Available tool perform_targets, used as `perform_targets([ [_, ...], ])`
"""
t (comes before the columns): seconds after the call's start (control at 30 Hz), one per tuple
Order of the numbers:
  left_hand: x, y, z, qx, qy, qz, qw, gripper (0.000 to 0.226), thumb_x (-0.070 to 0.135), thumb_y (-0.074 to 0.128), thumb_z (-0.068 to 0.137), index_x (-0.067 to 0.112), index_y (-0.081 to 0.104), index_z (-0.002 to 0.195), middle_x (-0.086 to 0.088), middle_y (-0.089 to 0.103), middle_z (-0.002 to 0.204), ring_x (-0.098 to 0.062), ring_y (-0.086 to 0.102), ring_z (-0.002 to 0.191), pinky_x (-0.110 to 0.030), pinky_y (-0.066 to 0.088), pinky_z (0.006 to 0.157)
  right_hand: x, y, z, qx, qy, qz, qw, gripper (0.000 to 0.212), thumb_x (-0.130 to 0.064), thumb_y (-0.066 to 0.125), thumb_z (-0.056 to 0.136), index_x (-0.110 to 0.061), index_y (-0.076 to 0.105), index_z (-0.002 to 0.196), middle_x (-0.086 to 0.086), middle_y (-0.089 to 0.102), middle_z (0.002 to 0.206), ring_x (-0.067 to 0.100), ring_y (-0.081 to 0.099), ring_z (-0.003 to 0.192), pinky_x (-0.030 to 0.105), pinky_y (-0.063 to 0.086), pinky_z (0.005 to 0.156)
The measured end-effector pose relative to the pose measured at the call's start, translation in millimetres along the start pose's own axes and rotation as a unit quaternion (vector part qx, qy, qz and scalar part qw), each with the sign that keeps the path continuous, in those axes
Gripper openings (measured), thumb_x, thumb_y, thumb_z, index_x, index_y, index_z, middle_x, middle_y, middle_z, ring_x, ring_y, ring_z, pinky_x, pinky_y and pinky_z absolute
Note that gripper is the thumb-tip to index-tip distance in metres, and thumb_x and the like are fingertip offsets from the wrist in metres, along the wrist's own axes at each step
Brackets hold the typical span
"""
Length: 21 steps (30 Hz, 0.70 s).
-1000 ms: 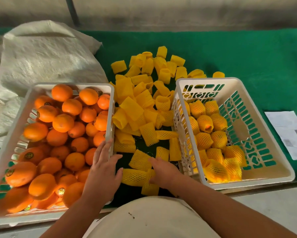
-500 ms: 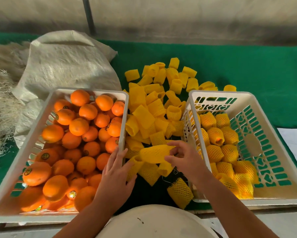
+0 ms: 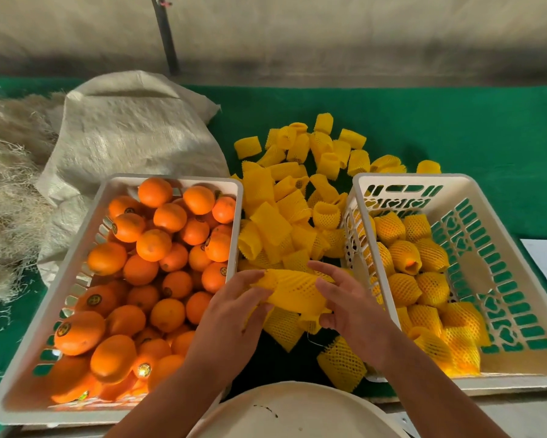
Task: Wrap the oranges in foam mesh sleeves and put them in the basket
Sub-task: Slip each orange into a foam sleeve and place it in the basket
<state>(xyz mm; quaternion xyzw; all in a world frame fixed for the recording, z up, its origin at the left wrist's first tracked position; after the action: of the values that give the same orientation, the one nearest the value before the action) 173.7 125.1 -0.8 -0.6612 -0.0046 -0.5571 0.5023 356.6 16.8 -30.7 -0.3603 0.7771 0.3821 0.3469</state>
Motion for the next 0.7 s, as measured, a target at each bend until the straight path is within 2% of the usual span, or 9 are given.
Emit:
perform_targets([
  [0.07,1,-1,-3,-0.003,0.012,0.023,1.0,0.022,0.04,0.055,0.102,0.042,0.061,0.123,0.024,0.041,0.152,-0.002,0.038,0.138,-0.03,0.044,0.105,4,3,3,-0.003,0.003,0.018,1.0,0.058,-0.041,0.085,0.086,-0.034,0.063,0.139,0.013,0.067,0.129,0.03,0.066,0.102,0.038,0.053,0.073],
  [0.13,-4,-5,-5,-0.005,0.006,0.021,1.0,0.025,0.041,0.054,0.103,0.045,0.061,0.126,0.028,0.036,0.155,0.003,0.033,0.143,-0.025,0.039,0.107,9,3,7,-0.002,0.005,0.041,0.999,0.054,-0.03,0.084,0.087,-0.031,0.065,0.138,0.018,0.065,0.135,0.041,0.064,0.115,0.052,0.047,0.089],
  [0.17,-9,-10,-6,0.001,-0.002,0.018,1.0,0.027,0.041,0.053,0.103,0.046,0.06,0.128,0.029,0.036,0.155,0.004,0.032,0.144,-0.023,0.038,0.106,10,3,8,-0.003,0.006,0.053,0.999,0.052,-0.026,0.082,0.088,-0.03,0.065,0.137,0.018,0.065,0.136,0.043,0.062,0.121,0.054,0.045,0.092],
  [0.27,-42,-35,-8,0.065,-0.041,0.053,0.996,0.03,0.032,0.055,0.104,0.044,0.059,0.131,0.025,0.044,0.149,0.008,0.04,0.137,-0.018,0.04,0.099,9,7,8,-0.004,0.011,0.075,0.997,0.047,-0.025,0.078,0.088,-0.03,0.067,0.134,0.015,0.066,0.137,0.039,0.063,0.115,0.042,0.048,0.08],
  [0.33,-76,-49,-8,0.079,-0.093,0.107,0.987,0.029,0.026,0.058,0.102,0.037,0.061,0.128,0.018,0.052,0.14,-0.001,0.049,0.129,-0.025,0.046,0.1,10,7,8,-0.003,0.015,0.076,0.997,0.043,-0.024,0.076,0.091,-0.031,0.069,0.132,0.014,0.067,0.136,0.036,0.065,0.111,0.04,0.049,0.078],
  [0.4,-116,-52,-10,0.029,-0.168,0.164,0.972,0.03,0.025,0.063,0.099,0.031,0.062,0.129,0.01,0.057,0.13,-0.014,0.056,0.123,-0.034,0.052,0.099,12,6,8,0.002,0.022,0.079,0.997,0.041,-0.021,0.072,0.092,-0.031,0.069,0.132,0.012,0.068,0.135,0.035,0.067,0.112,0.04,0.055,0.079],
  [0.5,-158,-41,-19,-0.088,-0.243,0.25,0.933,0.039,0.035,0.067,0.095,0.029,0.058,0.133,0.004,0.057,0.128,-0.021,0.055,0.122,-0.042,0.054,0.097,15,5,8,0.005,0.03,0.092,0.995,0.043,-0.019,0.071,0.092,-0.028,0.067,0.134,0.011,0.069,0.134,0.036,0.069,0.116,0.04,0.062,0.08],
  [0.57,-169,-35,-22,-0.124,-0.239,0.295,0.917,0.043,0.043,0.069,0.092,0.029,0.058,0.13,0.004,0.055,0.127,-0.021,0.051,0.122,-0.041,0.053,0.094,14,7,7,0.001,0.032,0.1,0.994,0.044,-0.017,0.07,0.092,-0.026,0.067,0.135,0.011,0.069,0.133,0.037,0.07,0.115,0.038,0.064,0.078],
  [0.7,-173,-28,-16,-0.135,-0.219,0.35,0.901,0.048,0.05,0.069,0.088,0.03,0.057,0.13,0.003,0.052,0.128,-0.023,0.045,0.123,-0.043,0.052,0.093,16,8,7,0.002,0.034,0.098,0.995,0.045,-0.016,0.07,0.092,-0.025,0.066,0.136,0.01,0.069,0.133,0.037,0.07,0.114,0.039,0.064,0.076],
])
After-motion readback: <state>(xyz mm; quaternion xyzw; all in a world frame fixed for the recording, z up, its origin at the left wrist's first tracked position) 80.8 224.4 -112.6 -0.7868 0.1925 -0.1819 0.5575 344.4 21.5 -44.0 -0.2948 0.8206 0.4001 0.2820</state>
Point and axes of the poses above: each hand's wrist, its own z-axis towards the middle knuckle, its own y-axis out of the palm, x = y × z, the point moved 6 cm from there along z, towards the middle knuckle
